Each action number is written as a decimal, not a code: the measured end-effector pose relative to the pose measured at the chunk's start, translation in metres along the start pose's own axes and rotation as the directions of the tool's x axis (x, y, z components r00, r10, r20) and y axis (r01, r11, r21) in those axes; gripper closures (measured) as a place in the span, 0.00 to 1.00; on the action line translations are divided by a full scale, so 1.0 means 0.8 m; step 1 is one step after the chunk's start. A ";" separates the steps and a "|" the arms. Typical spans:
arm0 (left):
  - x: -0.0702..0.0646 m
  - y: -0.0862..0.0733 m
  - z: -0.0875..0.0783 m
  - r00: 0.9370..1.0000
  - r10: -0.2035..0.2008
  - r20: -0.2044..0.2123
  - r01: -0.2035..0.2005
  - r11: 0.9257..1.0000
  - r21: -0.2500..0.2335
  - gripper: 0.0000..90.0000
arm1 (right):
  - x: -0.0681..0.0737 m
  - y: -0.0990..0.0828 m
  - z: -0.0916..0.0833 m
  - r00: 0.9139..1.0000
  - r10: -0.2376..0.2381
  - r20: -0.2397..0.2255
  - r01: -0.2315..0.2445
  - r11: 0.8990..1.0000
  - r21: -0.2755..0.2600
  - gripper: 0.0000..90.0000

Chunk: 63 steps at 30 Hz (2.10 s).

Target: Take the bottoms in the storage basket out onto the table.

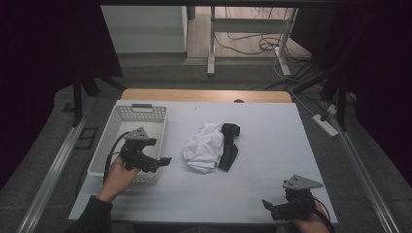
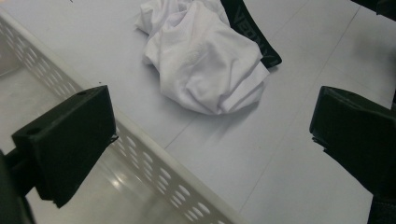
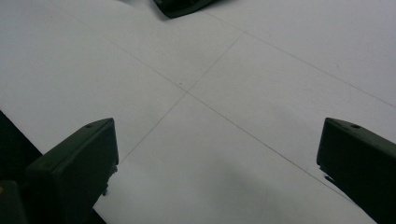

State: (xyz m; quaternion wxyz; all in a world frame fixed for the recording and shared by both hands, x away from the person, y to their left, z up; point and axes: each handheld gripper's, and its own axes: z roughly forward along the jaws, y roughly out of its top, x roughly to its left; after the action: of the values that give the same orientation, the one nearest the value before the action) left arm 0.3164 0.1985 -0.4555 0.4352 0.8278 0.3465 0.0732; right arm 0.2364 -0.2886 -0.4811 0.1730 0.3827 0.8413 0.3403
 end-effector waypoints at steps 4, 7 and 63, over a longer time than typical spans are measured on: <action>-0.003 -0.003 -0.004 1.000 0.003 -0.005 -0.004 1.000 -0.008 0.00 | -0.001 0.000 0.000 1.000 0.003 0.000 -0.003 1.000 0.000 0.00; -0.007 -0.005 -0.008 1.000 0.004 -0.005 -0.004 1.000 -0.016 0.01 | -0.001 0.000 0.000 1.000 0.008 0.002 -0.008 1.000 -0.001 0.00; -0.040 -0.109 -0.074 0.992 -0.104 -0.076 0.099 0.992 -0.072 0.00 | -0.001 0.000 0.001 1.000 0.014 0.004 -0.014 1.000 0.006 0.00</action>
State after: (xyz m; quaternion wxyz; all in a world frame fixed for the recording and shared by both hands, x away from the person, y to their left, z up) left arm 0.2231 0.2505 -0.4809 0.4523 0.7901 0.4025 0.0957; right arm 0.2375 -0.2889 -0.4814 0.1711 0.3900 0.8392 0.3382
